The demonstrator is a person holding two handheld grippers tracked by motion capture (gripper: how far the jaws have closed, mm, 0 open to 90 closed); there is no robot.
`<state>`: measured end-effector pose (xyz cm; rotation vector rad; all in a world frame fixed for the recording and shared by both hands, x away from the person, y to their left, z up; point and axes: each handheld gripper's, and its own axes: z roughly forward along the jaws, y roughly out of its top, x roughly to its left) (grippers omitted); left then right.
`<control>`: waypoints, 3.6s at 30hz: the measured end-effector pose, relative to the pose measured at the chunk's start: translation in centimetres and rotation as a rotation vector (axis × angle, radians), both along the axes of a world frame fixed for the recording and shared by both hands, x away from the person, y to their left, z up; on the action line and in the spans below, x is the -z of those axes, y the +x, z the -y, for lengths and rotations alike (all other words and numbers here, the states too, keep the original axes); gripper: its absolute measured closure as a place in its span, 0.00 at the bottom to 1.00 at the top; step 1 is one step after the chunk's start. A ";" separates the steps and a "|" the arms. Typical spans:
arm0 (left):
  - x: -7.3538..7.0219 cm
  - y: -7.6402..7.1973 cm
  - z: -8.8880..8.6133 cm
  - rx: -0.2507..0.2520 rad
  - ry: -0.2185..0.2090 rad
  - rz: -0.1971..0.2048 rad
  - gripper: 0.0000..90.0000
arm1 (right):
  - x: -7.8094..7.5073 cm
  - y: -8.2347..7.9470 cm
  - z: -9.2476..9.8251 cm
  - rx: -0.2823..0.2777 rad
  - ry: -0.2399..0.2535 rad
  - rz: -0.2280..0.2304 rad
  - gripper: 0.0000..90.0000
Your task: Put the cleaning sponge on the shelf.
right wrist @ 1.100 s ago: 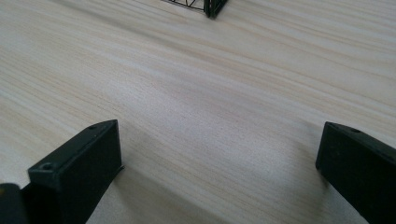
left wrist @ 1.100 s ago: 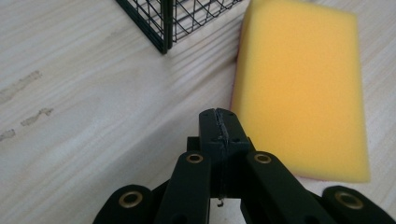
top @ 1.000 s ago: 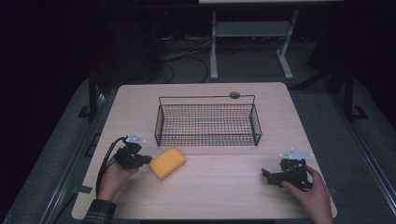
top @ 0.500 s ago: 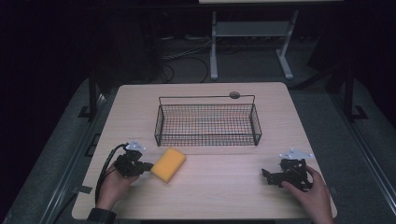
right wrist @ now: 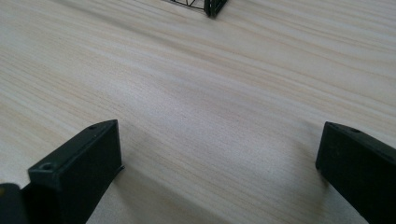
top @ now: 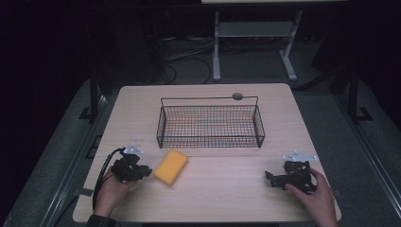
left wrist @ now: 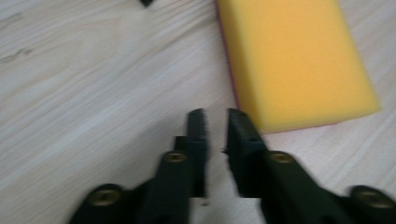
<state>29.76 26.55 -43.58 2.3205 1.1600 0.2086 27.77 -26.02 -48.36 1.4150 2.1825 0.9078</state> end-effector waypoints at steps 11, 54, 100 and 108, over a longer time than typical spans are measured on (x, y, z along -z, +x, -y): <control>-0.2 0.0 -0.1 -0.065 0.034 0.007 0.25 | 0.0 0.0 0.0 0.000 0.000 0.000 0.00; -2.8 2.3 6.4 0.025 0.036 -0.042 0.11 | 0.0 0.0 0.0 -0.001 -0.001 0.000 0.00; 0.9 4.1 10.6 0.059 0.178 -0.083 0.14 | 0.0 0.0 0.0 -0.001 -0.001 0.000 0.00; 0.9 4.1 10.4 0.060 0.182 -0.082 0.17 | 0.0 0.0 0.0 -0.001 -0.001 0.000 0.00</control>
